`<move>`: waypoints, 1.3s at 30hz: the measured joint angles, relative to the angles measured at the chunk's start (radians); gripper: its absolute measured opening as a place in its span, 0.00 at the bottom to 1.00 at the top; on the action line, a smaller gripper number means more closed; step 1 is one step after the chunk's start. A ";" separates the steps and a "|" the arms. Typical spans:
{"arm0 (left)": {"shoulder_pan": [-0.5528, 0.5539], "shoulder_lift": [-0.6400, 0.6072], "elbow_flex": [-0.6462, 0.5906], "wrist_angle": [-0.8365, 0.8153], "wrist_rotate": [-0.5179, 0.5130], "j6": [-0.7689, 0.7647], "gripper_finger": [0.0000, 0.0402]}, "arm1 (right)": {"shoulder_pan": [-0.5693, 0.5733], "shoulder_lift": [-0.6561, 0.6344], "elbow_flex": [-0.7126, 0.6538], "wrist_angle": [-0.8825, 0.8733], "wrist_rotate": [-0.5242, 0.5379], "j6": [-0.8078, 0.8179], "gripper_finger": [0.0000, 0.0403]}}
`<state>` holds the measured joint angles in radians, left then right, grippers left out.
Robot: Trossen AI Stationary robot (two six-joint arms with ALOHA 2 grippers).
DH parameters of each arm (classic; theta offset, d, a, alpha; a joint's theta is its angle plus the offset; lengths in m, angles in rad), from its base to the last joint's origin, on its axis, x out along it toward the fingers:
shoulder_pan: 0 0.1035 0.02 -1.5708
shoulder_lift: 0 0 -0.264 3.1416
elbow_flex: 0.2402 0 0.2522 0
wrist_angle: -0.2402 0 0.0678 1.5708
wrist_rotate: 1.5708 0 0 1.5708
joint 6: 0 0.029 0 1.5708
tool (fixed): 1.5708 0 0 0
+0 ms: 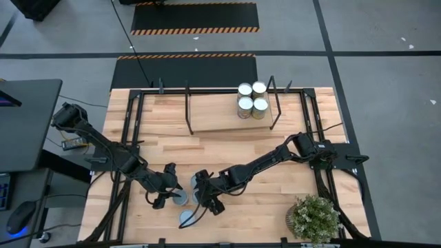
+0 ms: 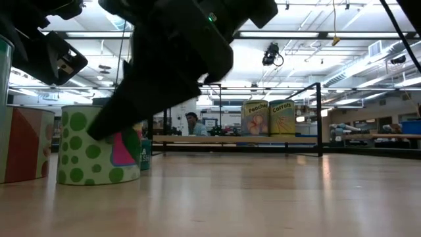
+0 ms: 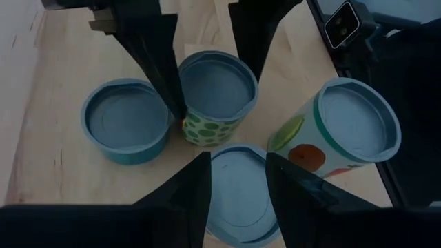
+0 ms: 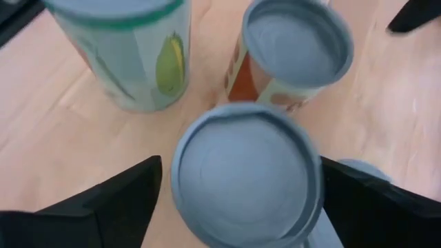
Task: Pick and place cans onto a shelf
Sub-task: Put the canned green peas on the shelf
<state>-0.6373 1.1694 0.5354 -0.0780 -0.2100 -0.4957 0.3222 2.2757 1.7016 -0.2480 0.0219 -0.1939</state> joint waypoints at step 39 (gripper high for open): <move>-0.001 0.000 0.000 -0.004 -0.007 -0.017 0.36 | -0.371 -0.532 -0.413 -0.154 0.326 0.045 0.76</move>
<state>-0.6380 1.1694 0.5354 -0.0818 -0.2173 -0.5129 -0.0484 1.7442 1.2884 -0.4017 0.3477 -0.1489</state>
